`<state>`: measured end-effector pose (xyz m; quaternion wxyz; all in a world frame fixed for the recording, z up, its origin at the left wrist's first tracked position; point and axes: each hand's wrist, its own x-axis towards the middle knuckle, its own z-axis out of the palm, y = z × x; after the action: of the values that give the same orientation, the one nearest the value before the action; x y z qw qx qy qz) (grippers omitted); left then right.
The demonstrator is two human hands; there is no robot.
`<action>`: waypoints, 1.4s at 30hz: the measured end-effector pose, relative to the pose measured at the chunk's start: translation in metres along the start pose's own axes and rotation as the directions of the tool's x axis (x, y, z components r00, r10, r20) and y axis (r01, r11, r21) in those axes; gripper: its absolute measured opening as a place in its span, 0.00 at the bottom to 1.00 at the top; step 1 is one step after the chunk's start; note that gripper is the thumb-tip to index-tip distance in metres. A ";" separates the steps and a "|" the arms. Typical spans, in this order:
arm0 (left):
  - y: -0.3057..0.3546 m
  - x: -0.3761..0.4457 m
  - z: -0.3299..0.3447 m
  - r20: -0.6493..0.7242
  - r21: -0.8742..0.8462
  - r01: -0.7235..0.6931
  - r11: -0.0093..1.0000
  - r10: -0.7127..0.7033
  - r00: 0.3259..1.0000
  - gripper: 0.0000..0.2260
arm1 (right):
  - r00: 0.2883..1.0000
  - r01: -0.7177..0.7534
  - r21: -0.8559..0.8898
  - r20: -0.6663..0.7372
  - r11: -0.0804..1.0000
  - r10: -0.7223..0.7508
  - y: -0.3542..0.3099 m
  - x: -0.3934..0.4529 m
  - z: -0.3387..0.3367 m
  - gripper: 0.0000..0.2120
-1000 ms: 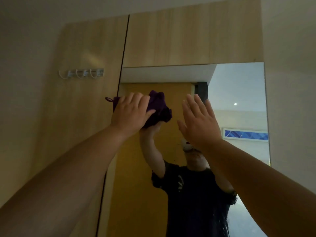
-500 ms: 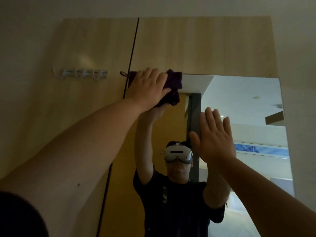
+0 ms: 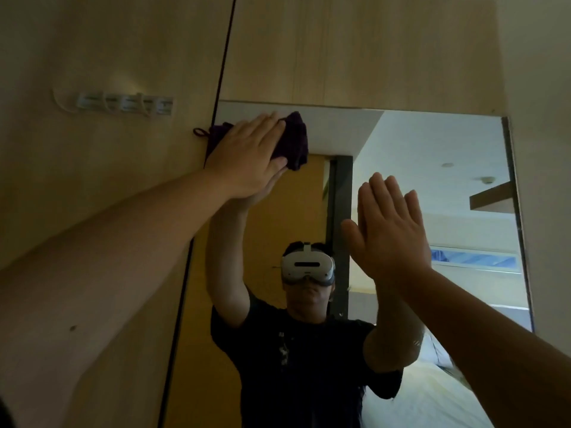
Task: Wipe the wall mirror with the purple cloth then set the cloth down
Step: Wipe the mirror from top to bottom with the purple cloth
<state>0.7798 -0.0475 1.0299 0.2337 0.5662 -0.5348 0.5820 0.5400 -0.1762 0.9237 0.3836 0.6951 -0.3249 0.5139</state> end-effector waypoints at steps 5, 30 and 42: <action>0.027 -0.077 0.020 0.007 0.009 -0.078 0.997 0.077 0.997 0.31 | 1.000 0.013 0.041 -0.009 0.999 -0.013 0.002 0.001 -0.002 0.35; 0.082 -0.116 0.025 -0.212 -0.060 -0.093 0.994 0.079 0.974 0.25 | 0.986 -0.138 0.047 0.096 0.989 0.133 0.082 -0.026 -0.020 0.32; 0.092 0.106 -0.035 -0.100 -0.029 0.009 1.000 -0.012 0.995 0.27 | 0.995 -0.103 0.046 0.021 0.994 0.102 0.084 -0.028 -0.008 0.34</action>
<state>0.6579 -0.0813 1.1005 0.2713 0.5358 -0.5277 0.6007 0.4576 -0.2091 0.9152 0.3373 0.6911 -0.3516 0.5338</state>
